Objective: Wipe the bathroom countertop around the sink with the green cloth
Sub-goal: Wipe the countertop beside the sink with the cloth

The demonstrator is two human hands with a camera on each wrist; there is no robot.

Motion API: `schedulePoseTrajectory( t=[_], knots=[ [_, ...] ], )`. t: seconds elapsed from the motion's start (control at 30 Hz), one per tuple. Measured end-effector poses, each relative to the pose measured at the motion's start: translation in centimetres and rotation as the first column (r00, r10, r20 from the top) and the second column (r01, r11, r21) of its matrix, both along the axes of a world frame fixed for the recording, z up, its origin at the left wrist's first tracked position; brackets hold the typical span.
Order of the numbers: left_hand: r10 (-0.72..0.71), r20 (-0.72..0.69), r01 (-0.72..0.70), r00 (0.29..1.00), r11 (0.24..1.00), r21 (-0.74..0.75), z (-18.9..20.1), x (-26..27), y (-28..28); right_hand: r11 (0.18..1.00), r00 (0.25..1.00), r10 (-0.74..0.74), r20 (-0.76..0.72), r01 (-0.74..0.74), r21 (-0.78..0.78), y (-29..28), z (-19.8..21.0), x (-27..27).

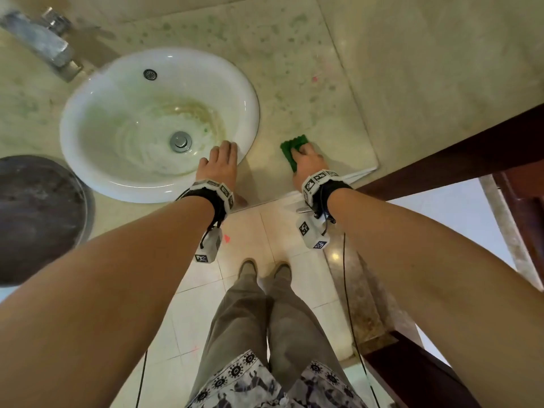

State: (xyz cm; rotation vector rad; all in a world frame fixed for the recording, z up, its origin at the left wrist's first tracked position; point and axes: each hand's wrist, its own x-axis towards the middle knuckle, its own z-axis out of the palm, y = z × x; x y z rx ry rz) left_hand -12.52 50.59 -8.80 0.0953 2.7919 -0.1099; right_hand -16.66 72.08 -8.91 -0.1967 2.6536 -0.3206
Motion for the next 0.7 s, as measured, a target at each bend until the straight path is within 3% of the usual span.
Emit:
schedulePoseTrajectory(
  t=[0.33,0.7],
  knots=[
    [0.024,0.097,-0.030,0.995,0.998,0.057,0.6,-0.2,0.0,0.935,0.935,0.352,0.038,-0.353,0.021,-6.7,0.3,0.6],
    [0.037,0.038,-0.038,0.999,0.999,0.037,0.4,-0.2,0.4,0.804,0.809,0.587,-0.029,-0.587,-0.089,-6.9,0.5,2.7]
  ],
)
